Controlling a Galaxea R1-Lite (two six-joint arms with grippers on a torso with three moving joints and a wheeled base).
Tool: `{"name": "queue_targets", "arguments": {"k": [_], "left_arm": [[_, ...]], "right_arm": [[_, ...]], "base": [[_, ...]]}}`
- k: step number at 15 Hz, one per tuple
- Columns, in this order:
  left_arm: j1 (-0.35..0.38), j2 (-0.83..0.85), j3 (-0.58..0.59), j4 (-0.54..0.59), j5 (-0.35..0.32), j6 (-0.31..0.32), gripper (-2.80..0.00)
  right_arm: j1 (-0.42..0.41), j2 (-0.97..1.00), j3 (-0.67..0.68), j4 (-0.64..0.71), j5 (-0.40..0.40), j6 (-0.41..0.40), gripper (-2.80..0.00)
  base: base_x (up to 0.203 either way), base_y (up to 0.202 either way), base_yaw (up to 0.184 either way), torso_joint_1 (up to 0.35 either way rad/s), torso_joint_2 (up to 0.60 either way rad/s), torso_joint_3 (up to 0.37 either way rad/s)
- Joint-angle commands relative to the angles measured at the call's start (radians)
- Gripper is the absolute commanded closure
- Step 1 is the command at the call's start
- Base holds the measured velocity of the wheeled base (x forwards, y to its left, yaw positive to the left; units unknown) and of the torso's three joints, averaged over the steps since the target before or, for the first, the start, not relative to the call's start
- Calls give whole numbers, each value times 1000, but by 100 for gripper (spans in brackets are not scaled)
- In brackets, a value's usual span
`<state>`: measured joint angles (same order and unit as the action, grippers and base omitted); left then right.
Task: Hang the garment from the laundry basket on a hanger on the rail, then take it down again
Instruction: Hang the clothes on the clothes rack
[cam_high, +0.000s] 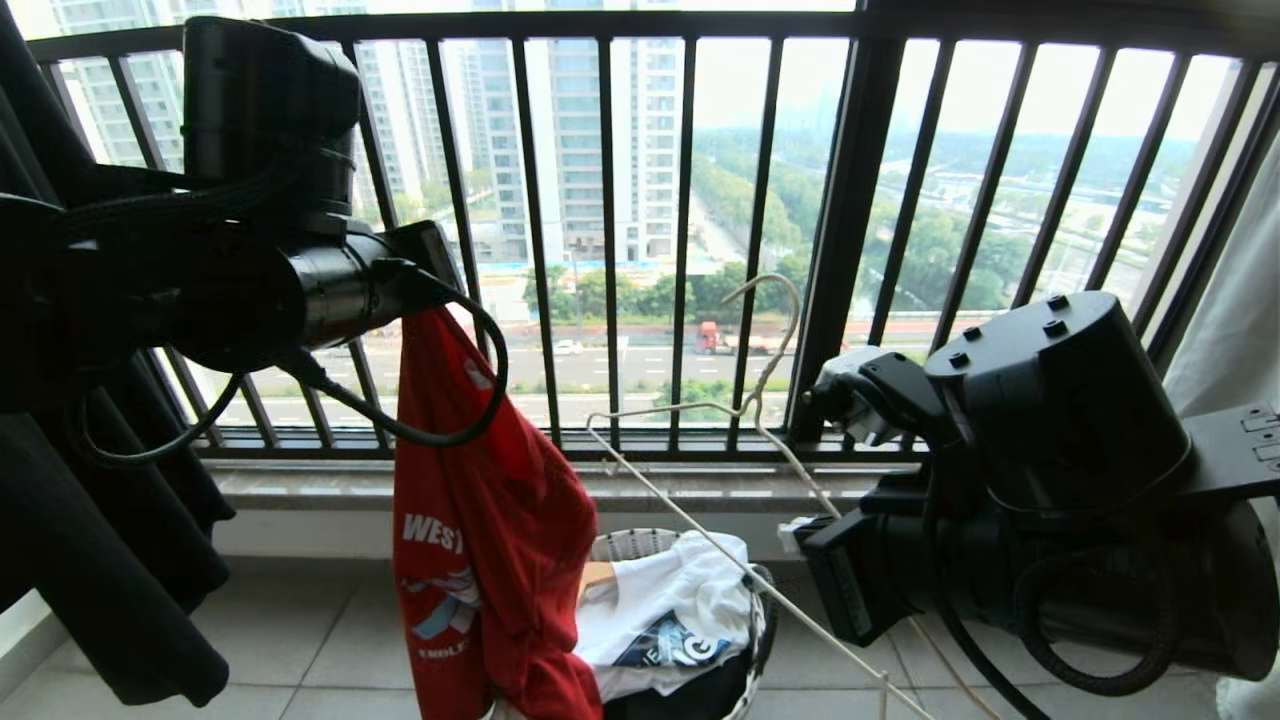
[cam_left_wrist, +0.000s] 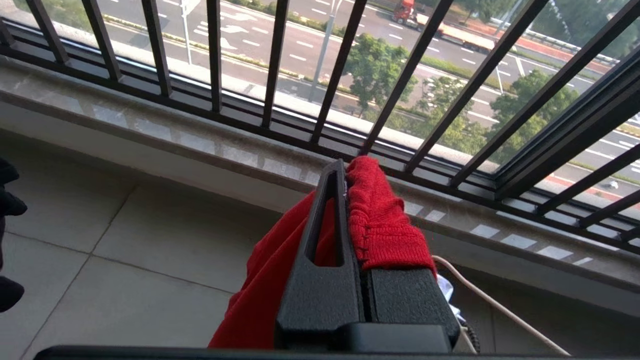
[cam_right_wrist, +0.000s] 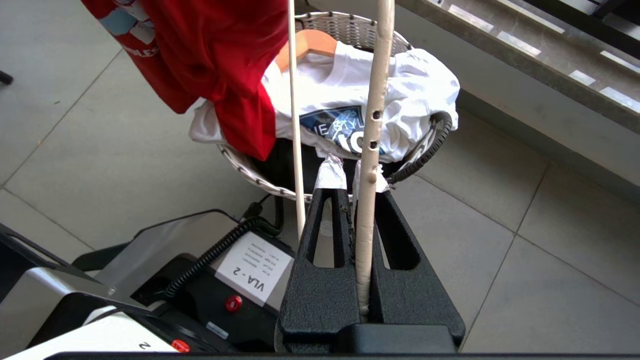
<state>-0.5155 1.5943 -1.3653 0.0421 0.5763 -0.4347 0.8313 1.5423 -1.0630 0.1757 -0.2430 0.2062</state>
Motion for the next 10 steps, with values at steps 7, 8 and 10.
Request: {"name": "queue_targets", "arguments": {"k": [7, 8, 10], "left_arm": [[2, 108, -44, 233, -53, -5, 0], [3, 127, -45, 239, -52, -6, 0], [5, 162, -45, 240, -52, -4, 0]], "right_arm": [[0, -45, 2, 14, 1, -10, 0], [1, -61, 2, 23, 3, -20, 0], [7, -88, 1, 39, 5, -23, 0]], "base": [[0, 0, 0, 0, 0, 0], [0, 0, 0, 0, 0, 0], [0, 0, 0, 0, 0, 0]]}}
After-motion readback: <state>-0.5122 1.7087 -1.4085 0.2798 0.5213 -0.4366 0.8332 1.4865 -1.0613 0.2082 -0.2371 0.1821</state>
